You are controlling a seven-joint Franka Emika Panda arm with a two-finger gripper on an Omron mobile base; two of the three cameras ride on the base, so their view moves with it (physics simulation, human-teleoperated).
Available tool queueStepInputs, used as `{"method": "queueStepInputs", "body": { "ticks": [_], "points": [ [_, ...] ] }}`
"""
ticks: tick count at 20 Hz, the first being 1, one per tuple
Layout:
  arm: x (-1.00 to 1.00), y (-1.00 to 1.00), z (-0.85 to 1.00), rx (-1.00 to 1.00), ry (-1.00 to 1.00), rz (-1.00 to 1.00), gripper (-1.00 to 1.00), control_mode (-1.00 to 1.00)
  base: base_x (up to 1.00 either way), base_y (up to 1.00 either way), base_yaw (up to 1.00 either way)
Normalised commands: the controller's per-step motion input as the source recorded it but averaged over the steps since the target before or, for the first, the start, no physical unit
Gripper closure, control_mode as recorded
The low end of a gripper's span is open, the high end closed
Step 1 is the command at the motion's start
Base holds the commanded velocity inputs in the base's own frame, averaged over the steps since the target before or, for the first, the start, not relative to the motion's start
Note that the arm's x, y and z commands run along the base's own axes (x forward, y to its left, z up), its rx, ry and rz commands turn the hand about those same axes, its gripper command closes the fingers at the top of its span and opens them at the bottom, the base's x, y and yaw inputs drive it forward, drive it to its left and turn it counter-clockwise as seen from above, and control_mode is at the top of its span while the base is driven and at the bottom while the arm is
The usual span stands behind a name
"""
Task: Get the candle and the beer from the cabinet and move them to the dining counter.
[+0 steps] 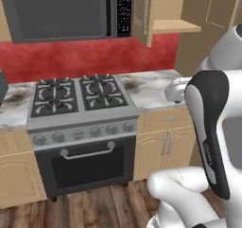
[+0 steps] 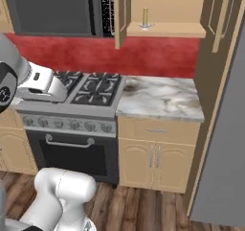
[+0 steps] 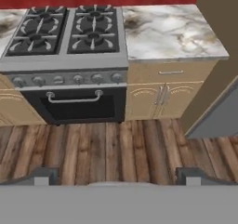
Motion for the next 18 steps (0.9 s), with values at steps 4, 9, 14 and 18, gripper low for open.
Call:
{"method": "queueStepInputs", "body": {
  "ticks": [4, 9, 14, 18],
  "points": [
    [0.0, 0.0, 0.0, 0.0, 0.0, 0.0, -1.0, 1.0, 0.0, -1.0, 0.11],
    [0.0, 0.0, 0.0, 0.0, 0.0, 0.0, -1.0, 1.0, 0.07, -0.96, 0.11],
    [0.0, 0.0, 0.0, 0.0, 0.0, 0.0, -1.0, 1.0, 0.45, -0.5, 0.06],
    [0.0, 0.0, 0.0, 0.0, 0.0, 0.0, -1.0, 1.0, 0.53, -0.11, 0.0]
  ]
}}
